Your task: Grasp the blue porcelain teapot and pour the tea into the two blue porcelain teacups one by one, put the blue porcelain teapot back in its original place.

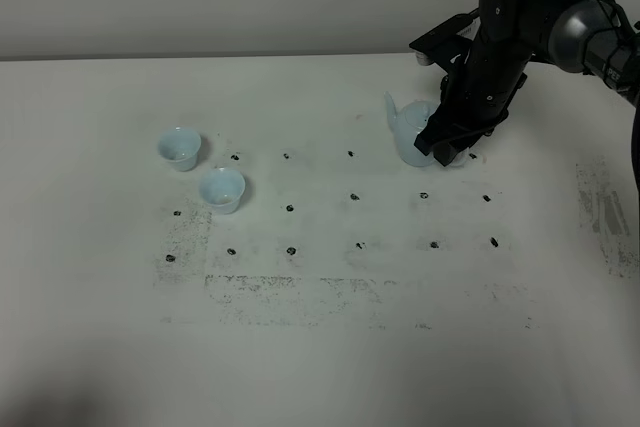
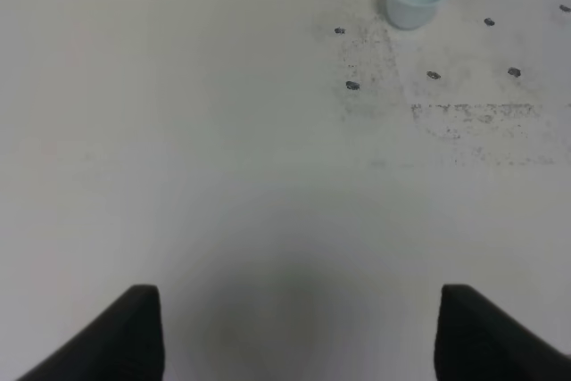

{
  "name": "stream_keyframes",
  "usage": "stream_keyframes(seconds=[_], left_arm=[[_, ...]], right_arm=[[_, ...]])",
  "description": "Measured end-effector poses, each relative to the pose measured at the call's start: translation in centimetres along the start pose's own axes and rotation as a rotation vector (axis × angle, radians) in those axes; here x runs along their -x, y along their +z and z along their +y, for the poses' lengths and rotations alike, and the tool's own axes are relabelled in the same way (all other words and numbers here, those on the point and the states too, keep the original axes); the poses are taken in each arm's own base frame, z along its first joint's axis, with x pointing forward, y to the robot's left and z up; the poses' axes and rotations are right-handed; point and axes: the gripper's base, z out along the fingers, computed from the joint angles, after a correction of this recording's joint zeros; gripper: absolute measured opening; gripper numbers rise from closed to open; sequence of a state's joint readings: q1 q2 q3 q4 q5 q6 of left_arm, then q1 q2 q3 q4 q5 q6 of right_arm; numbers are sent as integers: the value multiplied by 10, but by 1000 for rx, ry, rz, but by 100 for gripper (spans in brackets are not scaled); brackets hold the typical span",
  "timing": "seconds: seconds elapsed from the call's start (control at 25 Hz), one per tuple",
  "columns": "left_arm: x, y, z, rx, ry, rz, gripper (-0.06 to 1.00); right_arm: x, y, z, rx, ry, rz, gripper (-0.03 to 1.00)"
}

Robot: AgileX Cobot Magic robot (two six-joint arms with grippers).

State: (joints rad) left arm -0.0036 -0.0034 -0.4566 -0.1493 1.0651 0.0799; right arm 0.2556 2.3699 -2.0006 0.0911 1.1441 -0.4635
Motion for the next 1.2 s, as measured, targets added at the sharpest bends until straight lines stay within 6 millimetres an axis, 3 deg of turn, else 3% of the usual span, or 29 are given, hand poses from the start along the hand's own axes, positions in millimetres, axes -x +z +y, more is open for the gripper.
stream_keyframes(seconds=[1.0,1.2], left_arm=[[0,0,0,0,0,0,61],[0,0,0,0,0,0,61]], right_arm=[[2,0,3,33,33,-16,34],[1,0,3,34,37,-16,27]])
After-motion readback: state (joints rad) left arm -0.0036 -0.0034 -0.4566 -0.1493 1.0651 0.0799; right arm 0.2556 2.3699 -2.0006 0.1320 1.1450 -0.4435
